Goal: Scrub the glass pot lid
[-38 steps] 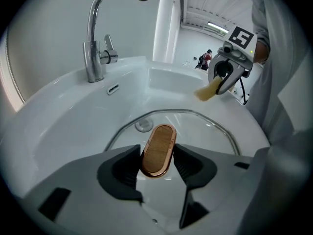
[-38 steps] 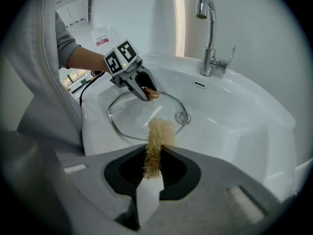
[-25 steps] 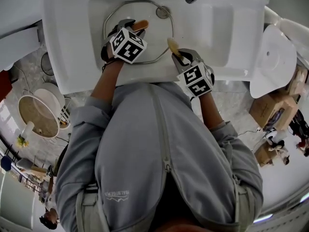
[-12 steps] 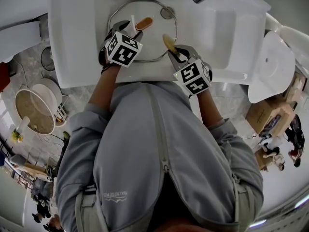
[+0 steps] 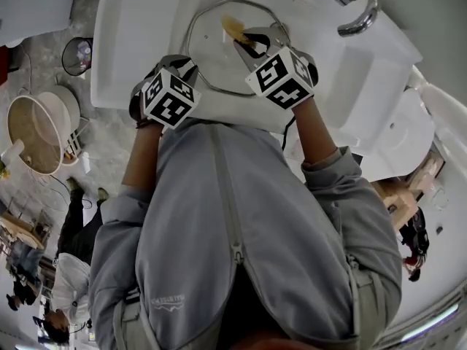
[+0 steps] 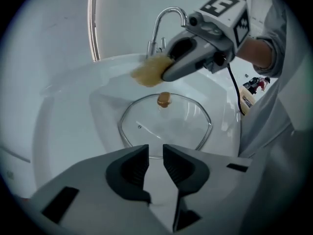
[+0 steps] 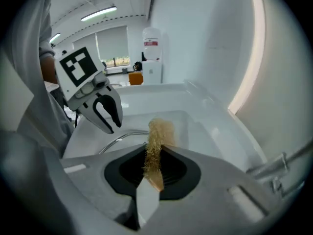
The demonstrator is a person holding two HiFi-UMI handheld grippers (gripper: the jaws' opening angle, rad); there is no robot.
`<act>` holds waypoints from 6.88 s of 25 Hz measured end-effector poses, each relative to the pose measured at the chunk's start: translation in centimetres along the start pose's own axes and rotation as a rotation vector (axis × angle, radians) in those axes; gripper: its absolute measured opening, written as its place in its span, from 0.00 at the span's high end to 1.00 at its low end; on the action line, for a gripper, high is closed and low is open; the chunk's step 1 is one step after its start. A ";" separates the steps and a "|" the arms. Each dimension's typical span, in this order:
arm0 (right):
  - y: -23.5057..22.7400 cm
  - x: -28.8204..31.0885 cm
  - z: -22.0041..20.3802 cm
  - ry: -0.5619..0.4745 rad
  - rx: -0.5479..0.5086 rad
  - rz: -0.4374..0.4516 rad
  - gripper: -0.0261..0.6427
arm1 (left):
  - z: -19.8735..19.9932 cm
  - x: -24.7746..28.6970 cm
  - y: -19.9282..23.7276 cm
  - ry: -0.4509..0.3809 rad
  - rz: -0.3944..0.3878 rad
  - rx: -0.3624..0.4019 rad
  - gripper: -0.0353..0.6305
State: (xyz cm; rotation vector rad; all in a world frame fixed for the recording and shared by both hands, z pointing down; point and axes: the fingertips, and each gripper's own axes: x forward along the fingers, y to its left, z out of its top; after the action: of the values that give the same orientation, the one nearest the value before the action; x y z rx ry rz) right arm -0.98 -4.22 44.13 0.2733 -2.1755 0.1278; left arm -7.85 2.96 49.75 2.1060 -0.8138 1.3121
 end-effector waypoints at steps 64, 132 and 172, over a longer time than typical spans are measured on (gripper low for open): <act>-0.7 4.3 -0.6 0.290 -0.226 0.212 0.89 | 0.7 3.1 -1.0 -0.010 -0.093 0.006 0.73; 9.9 3.0 -11.2 0.473 -0.387 0.236 0.89 | 2.7 2.8 -5.3 -0.039 -0.112 0.182 0.93; -7.5 2.7 -16.2 0.326 -0.068 0.027 0.89 | 12.3 9.5 -3.0 -0.025 -0.142 0.196 0.69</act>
State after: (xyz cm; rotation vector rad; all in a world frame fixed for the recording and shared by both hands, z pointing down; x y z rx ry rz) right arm 12.20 -8.82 55.68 0.1714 -1.8559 0.1054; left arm 5.03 -5.64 53.26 2.2901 -0.5524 1.3383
